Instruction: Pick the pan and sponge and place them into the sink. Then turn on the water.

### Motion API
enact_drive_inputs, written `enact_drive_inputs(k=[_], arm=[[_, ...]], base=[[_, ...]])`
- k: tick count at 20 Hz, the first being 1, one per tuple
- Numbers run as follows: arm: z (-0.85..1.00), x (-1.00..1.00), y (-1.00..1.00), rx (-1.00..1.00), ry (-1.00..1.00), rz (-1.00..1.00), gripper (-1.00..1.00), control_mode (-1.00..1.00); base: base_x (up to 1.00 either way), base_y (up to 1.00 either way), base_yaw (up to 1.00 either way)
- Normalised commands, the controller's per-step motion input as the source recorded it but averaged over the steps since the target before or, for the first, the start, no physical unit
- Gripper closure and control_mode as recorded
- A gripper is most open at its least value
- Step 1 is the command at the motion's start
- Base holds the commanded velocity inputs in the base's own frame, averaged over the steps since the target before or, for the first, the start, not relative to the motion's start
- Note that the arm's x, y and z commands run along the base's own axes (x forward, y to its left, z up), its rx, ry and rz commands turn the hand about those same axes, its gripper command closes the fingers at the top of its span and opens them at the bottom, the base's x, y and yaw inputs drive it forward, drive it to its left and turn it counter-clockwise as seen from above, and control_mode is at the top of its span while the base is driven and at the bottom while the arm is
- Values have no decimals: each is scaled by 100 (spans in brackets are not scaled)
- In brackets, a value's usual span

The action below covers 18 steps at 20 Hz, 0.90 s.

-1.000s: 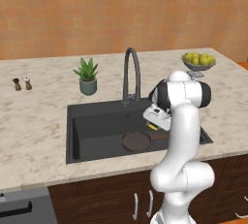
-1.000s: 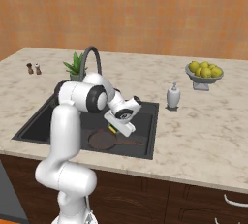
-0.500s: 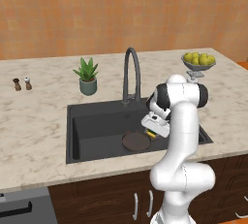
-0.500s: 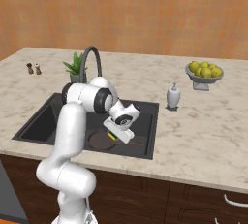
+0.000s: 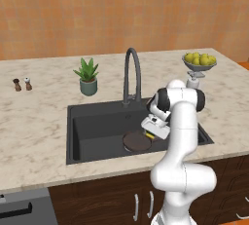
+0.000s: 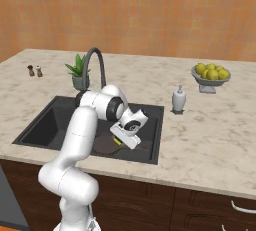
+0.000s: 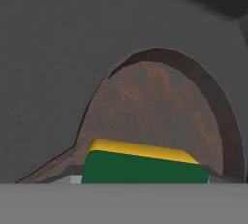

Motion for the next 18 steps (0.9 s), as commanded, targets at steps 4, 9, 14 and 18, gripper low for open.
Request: enact_drive_inputs(k=[4, 9, 14, 18], arm=[[-61, -11, -21, 6, -26, 21, 100, -100], [-43, -48, -11, 4, -34, 15, -100, -100], [-22, -68, -8, 7, -41, 11, -100, -100], [-3, -85, -21, 12, -45, 7, -100, -100]], base=[[0, 0, 0], [0, 0, 0], [0, 0, 0], [0, 0, 0]])
